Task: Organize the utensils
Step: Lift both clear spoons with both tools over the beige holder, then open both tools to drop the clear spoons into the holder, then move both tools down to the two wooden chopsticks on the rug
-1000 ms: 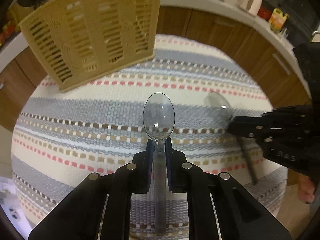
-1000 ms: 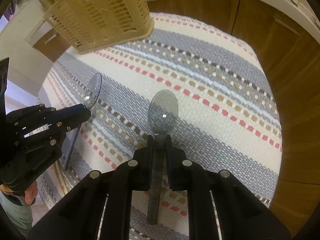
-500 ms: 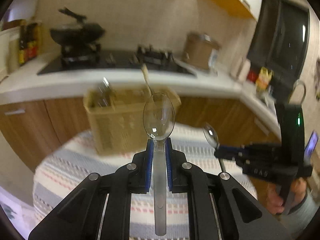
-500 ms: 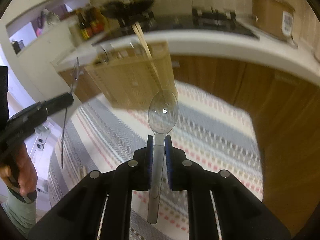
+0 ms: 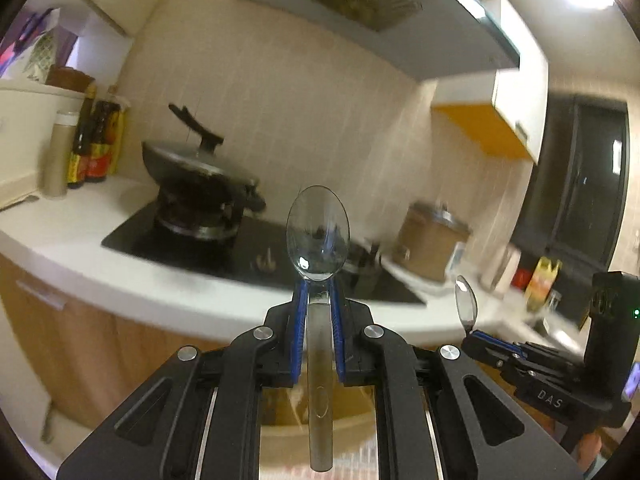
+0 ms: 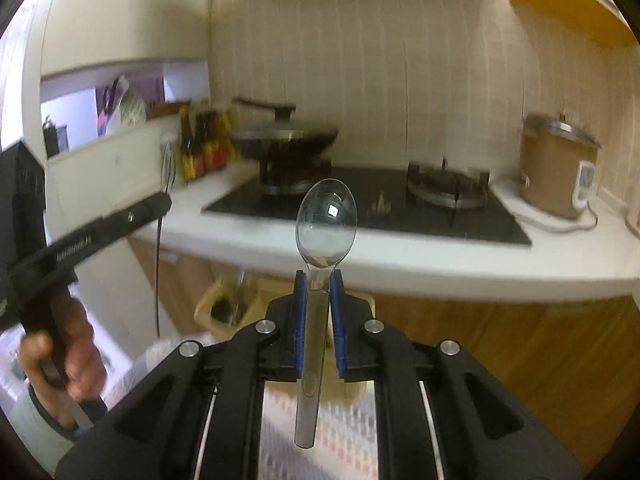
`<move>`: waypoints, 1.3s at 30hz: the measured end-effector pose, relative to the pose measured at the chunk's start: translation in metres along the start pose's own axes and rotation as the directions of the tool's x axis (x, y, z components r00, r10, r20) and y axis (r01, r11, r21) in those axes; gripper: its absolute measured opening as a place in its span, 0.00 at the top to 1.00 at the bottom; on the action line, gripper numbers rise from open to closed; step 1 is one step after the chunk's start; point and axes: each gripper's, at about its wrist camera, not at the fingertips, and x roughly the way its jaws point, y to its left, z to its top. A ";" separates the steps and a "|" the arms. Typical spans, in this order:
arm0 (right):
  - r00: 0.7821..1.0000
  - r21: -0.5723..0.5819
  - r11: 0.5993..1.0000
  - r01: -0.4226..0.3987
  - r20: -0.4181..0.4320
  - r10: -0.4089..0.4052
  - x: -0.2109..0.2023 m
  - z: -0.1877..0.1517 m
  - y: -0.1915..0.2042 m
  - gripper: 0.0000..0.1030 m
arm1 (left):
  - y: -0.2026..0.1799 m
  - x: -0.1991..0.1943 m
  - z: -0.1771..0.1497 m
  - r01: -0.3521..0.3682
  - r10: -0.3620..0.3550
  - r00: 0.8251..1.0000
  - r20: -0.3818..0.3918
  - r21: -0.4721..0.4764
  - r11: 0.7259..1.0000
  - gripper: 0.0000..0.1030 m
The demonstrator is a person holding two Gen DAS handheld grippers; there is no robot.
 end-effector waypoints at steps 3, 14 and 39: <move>0.997 -0.004 0.999 0.033 0.068 -0.032 0.011 0.009 -0.001 0.91 | 0.007 0.015 -0.002 -0.016 0.016 0.999 0.045 -0.020 1.000 0.91; 0.981 0.046 0.994 0.097 0.166 -0.104 0.065 -0.003 -0.027 0.91 | 0.019 0.064 -0.036 -0.139 0.137 0.988 0.073 0.025 0.990 0.91; 0.989 -0.043 0.996 0.074 0.134 -0.067 0.033 -0.047 -0.014 0.55 | 0.034 0.027 -0.049 -0.080 0.080 0.997 -0.009 -0.005 0.997 0.82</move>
